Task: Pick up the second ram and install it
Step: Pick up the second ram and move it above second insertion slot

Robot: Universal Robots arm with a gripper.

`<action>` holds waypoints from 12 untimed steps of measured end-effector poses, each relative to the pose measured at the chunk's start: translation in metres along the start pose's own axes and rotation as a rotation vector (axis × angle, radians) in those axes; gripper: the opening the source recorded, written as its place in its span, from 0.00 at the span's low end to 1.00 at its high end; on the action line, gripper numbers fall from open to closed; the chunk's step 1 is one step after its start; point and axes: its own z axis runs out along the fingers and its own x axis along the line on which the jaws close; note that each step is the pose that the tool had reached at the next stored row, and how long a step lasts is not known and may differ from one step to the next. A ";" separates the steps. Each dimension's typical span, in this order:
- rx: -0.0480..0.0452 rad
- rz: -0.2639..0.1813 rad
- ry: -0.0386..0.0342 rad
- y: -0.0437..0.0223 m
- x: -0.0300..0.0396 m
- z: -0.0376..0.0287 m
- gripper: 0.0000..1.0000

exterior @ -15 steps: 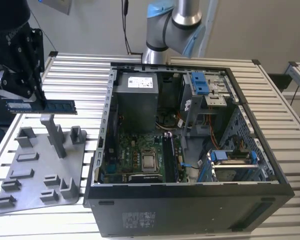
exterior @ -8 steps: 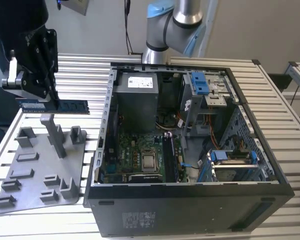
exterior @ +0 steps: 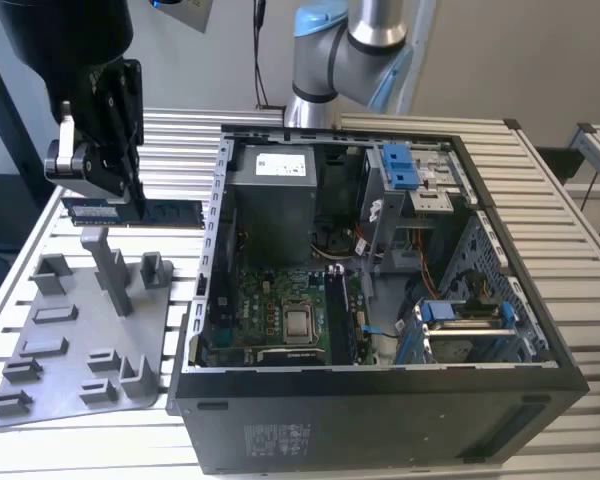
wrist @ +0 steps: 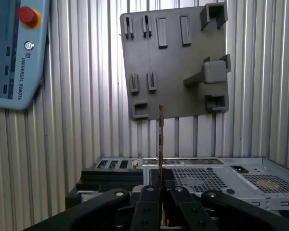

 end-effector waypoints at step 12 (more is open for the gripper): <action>0.0000 0.000 0.0001 -0.0345 -0.0011 0.0003 0.14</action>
